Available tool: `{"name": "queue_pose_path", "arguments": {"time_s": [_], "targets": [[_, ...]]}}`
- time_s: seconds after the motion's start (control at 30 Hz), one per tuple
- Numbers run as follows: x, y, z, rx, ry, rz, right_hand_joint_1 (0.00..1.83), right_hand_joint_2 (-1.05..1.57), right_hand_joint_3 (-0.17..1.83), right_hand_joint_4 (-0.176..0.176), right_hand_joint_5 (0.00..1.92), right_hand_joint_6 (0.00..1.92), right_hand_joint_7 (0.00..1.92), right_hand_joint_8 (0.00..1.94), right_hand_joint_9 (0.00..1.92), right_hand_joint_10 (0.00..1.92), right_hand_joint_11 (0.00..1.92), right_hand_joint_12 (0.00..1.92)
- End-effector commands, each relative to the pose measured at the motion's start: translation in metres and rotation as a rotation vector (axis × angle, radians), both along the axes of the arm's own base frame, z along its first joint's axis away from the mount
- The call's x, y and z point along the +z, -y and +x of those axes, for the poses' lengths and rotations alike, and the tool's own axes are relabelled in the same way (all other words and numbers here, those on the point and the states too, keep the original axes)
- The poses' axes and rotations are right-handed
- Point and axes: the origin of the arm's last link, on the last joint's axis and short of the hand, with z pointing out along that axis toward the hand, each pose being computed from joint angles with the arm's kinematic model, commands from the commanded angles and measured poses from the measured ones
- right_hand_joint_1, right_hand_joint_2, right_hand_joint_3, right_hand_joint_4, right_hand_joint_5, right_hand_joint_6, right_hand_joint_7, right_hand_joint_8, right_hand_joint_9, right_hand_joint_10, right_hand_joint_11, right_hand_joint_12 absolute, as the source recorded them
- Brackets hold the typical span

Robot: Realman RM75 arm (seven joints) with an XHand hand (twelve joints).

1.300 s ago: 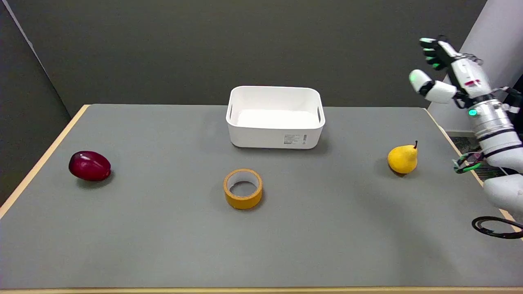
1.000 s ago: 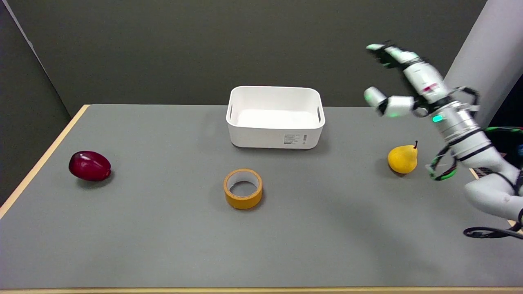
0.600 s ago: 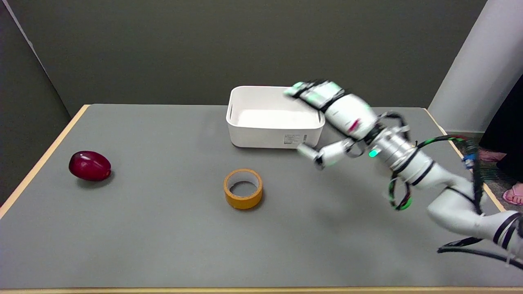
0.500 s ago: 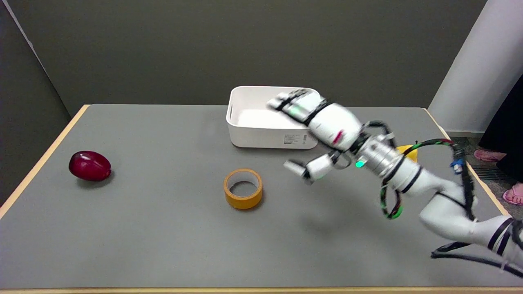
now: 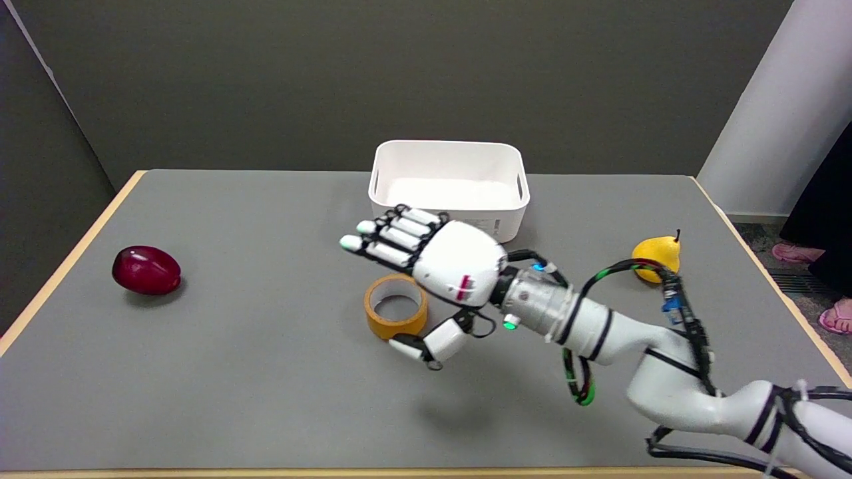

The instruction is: Pick up yellow tape.

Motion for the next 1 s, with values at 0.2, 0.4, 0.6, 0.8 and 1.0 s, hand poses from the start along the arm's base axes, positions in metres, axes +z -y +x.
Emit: {"name": "queue_pose_path", "arguments": {"time_s": [0.2, 0.4, 0.6, 0.8, 1.0], "targets": [[-0.068, 0.065, -0.014, -0.118, 0.011, -0.007, 0.39, 0.52, 0.97, 0.105, 0.08, 0.28, 0.2, 0.29, 0.17, 0.55, 0.09, 1.14], [-0.057, 0.077, -0.024, -0.181, 0.002, -0.062, 0.32, 0.54, 0.97, 0.125, 0.19, 0.44, 0.33, 0.39, 0.27, 0.64, 0.16, 1.19], [-0.046, 0.075, -0.038, -0.239, -0.013, -0.099, 0.3, 0.55, 0.98, 0.129, 0.21, 0.47, 0.35, 0.42, 0.3, 0.67, 0.18, 1.22], [-0.035, 0.062, -0.047, -0.294, -0.006, -0.114, 0.27, 0.55, 0.97, 0.134, 0.21, 0.48, 0.35, 0.42, 0.3, 0.67, 0.19, 1.24], [-0.027, 0.054, -0.057, -0.317, 0.0, -0.134, 0.26, 0.55, 0.95, 0.136, 0.22, 0.46, 0.35, 0.39, 0.3, 0.67, 0.2, 1.24]]}}
